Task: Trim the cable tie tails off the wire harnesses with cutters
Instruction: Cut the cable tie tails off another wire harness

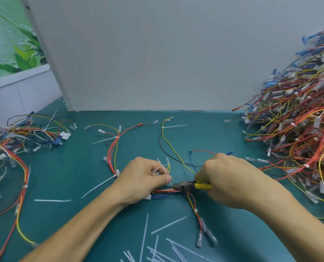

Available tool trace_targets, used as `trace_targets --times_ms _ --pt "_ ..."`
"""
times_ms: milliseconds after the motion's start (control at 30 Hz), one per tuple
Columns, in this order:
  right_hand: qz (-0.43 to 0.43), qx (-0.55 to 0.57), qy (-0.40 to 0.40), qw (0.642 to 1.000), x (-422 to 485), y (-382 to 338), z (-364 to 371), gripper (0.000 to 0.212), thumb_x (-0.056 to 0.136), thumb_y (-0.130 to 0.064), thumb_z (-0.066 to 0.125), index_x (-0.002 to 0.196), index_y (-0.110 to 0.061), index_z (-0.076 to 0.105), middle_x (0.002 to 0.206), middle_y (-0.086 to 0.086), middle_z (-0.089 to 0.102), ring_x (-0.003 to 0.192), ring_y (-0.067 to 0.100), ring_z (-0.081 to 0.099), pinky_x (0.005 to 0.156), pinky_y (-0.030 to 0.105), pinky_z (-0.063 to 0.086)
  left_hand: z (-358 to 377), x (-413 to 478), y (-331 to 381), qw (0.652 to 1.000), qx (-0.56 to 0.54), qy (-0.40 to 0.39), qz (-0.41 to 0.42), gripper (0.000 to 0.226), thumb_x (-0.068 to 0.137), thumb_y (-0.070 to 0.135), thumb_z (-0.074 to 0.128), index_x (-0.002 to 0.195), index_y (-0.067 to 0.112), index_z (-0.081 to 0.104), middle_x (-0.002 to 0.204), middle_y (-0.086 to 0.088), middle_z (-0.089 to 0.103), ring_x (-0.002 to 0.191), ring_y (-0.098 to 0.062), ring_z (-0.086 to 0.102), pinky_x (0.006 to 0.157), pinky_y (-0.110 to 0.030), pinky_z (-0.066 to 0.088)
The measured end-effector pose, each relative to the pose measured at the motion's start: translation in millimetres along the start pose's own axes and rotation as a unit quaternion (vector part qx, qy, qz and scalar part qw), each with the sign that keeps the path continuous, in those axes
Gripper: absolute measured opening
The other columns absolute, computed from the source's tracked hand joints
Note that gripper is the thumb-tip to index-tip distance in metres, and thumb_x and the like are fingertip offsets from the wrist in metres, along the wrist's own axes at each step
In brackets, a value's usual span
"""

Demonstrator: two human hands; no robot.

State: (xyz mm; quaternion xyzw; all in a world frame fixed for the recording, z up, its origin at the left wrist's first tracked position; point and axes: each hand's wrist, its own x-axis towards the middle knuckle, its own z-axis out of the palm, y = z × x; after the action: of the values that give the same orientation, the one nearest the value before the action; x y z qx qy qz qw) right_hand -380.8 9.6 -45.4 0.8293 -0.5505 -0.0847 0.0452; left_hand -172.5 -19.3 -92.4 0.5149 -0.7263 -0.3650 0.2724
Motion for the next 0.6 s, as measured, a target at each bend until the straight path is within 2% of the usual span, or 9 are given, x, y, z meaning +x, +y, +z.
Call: trace_targets --times_ms 100,200,333,433,533,600 --pt "-0.006 -0.004 0.001 1.0 0.7 -0.2 0.7 0.008 0.079 -0.012 0.05 0.081 -0.019 0.053 0.077 0.003 0.044 0.072 0.032 0.048 0.048 0.026 0.026 0.3 -0.4 1.2 1.0 0.0 0.001 -0.003 0.016 0.082 0.023 0.072 0.066 0.02 0.068 0.04 0.009 0.036 0.045 -0.009 0.034 0.054 -0.025 0.03" --pt "-0.012 -0.01 0.0 1.0 1.4 -0.1 1.6 0.01 0.08 -0.01 0.049 0.081 -0.019 0.053 0.074 0.003 0.041 0.072 0.032 0.048 0.048 0.028 0.028 0.8 -0.4 1.5 1.0 -0.003 0.005 -0.004 0.016 0.082 0.022 0.072 0.066 0.019 0.068 0.039 0.008 0.036 0.045 -0.01 0.033 0.054 -0.025 0.03" --pt "-0.008 -0.033 0.004 0.999 0.8 -2.3 2.9 0.011 0.081 -0.009 0.052 0.083 -0.02 0.052 0.069 0.0 0.034 0.069 0.032 0.044 0.046 0.026 0.023 1.6 0.5 -0.6 1.0 -0.007 0.011 0.004 0.014 0.082 0.023 0.072 0.069 0.017 0.07 0.038 0.009 0.037 0.043 -0.007 0.034 0.053 -0.024 0.031" --pt "-0.003 -0.041 0.004 0.999 1.8 -5.1 4.0 0.013 0.08 -0.008 0.052 0.079 -0.02 0.045 0.068 0.001 0.031 0.069 0.031 0.042 0.046 0.027 0.019 1.0 1.2 -2.2 1.0 -0.017 0.01 0.005 0.013 0.082 0.021 0.072 0.07 0.015 0.07 0.038 0.009 0.039 0.043 -0.007 0.036 0.053 -0.023 0.032" --pt "0.006 -0.034 0.0 0.999 2.2 -6.6 5.0 0.016 0.079 -0.008 0.05 0.074 -0.018 0.038 0.068 0.001 0.03 0.069 0.03 0.04 0.047 0.027 0.017 -2.0 1.1 -0.8 0.997 -0.081 0.014 -0.011 0.015 0.082 0.014 0.072 0.067 0.012 0.069 0.045 0.009 0.044 0.046 -0.009 0.037 0.054 -0.022 0.035" --pt "0.013 -0.01 -0.009 1.0 1.2 -5.2 0.9 0.012 0.083 -0.015 0.052 0.077 -0.019 0.043 0.068 0.0 0.032 0.07 0.031 0.042 0.047 0.027 0.021 -7.8 3.0 1.0 0.985 -0.165 0.043 -0.035 0.023 0.082 0.009 0.07 0.06 0.016 0.067 0.055 0.002 0.048 0.044 -0.009 0.033 0.046 -0.02 0.033"
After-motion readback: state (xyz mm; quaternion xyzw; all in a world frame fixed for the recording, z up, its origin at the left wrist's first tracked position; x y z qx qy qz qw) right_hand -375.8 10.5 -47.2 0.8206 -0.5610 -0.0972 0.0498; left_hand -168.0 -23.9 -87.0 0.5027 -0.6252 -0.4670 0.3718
